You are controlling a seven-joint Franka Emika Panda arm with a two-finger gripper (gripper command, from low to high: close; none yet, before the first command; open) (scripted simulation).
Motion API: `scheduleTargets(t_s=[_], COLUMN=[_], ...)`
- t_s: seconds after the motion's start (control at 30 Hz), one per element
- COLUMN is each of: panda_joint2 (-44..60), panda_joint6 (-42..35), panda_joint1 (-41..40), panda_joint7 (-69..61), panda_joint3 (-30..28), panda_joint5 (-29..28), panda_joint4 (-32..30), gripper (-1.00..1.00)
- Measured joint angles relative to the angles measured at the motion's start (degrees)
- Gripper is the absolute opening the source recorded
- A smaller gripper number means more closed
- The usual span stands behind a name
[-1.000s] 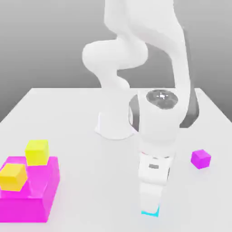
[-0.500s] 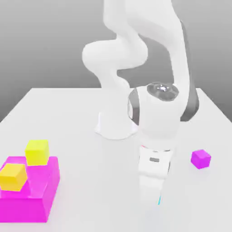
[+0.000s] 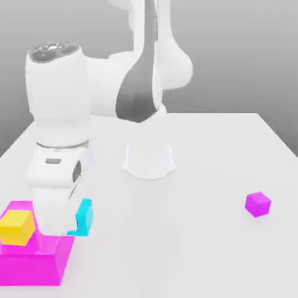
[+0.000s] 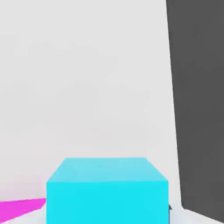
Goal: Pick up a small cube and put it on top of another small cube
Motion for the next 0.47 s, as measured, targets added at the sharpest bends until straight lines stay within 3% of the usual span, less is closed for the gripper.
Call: scheduleTargets(t_s=[0.17,0.23,0.37,0.4,0.47], panda_joint2=[-1.2,0.4,5.3,6.0,6.0], panda_joint6=[-4.8,-3.1,2.6,3.4,3.4], panda_joint1=[-7.7,-11.9,-9.9,-10.0,-10.0], panda_joint7=[-13.3,-15.4,-18.0,-18.4,-18.3], panda_joint3=[-3.2,-2.7,-0.1,0.0,0.0], panda_joint5=[-1.0,0.2,3.2,3.7,3.7], panda_joint4=[3.1,2.9,1.6,1.4,1.4], gripper=[-1.00,-1.00,-1.00,1.00,1.00])
